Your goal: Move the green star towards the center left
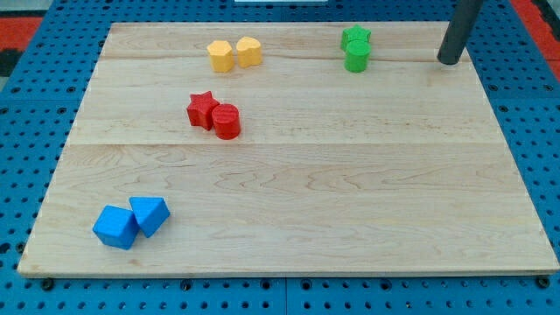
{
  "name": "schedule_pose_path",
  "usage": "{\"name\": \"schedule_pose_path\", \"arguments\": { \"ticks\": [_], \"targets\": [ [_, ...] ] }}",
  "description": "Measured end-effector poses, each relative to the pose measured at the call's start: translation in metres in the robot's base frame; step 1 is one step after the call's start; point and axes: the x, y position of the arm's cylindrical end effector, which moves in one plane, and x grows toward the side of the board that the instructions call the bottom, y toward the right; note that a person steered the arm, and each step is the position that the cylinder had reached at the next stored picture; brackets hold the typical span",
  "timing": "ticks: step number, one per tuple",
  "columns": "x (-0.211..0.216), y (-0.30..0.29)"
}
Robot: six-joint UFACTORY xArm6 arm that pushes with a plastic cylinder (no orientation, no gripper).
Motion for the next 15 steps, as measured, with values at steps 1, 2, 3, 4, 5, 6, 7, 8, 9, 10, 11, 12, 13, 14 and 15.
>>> {"name": "schedule_pose_path", "arguments": {
  "ticks": [1,2,3,4,5,6,7,8,9,10,11,12,13,14,15],
  "targets": [
    [-0.048,0.000],
    [-0.074,-0.022],
    [-0.083,-0.064],
    [-0.047,-0.102],
    [-0.021,-0.146],
    [-0.032,-0.157],
    [-0.062,-0.145],
    [-0.063,-0.195],
    [-0.021,-0.257],
    [-0.008,-0.261],
    [-0.008,-0.241],
    [-0.016,-0.194],
    [-0.001,-0.157],
    [0.009,-0.194],
    [0.010,-0.218]
  ]
}}
